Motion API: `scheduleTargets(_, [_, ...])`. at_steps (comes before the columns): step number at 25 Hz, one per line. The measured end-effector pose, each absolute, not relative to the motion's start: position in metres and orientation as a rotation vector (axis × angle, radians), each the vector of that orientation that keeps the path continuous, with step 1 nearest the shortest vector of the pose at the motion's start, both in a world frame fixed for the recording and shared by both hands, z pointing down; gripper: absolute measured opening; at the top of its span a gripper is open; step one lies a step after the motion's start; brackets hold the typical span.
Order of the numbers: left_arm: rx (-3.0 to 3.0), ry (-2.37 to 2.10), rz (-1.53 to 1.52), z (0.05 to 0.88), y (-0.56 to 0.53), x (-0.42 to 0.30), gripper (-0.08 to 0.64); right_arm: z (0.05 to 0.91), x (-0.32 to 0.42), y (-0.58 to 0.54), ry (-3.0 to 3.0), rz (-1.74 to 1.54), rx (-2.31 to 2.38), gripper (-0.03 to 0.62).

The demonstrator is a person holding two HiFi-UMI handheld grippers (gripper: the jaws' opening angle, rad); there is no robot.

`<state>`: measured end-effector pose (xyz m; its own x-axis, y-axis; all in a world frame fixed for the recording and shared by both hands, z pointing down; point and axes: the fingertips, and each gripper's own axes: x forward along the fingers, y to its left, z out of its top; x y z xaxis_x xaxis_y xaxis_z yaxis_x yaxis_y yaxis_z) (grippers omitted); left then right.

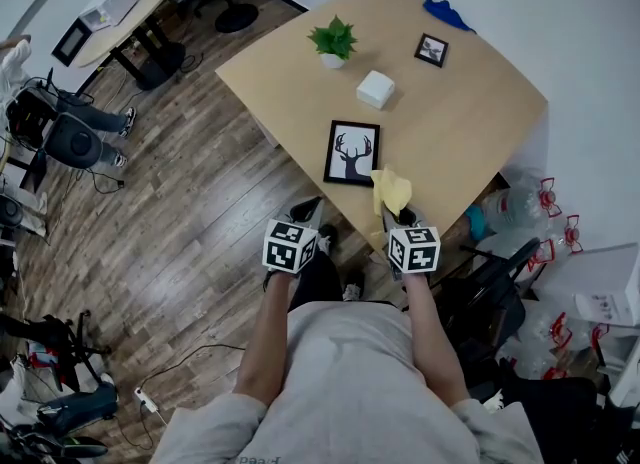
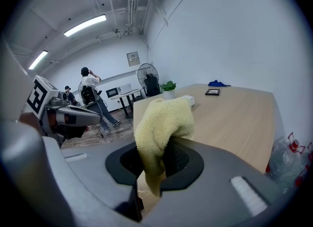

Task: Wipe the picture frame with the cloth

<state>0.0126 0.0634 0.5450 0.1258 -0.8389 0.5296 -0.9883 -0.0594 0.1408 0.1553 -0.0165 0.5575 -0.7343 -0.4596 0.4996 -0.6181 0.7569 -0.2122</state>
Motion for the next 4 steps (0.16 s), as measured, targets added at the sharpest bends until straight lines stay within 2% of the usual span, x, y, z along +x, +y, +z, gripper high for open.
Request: scheduleTargets(4, [1.936, -1.771, 0.415, 0.5423, 0.0617, 0.0062, 0.052, 0.5581, 0.1521, -0.0153, -2.531, 0.498, 0.792, 0.051])
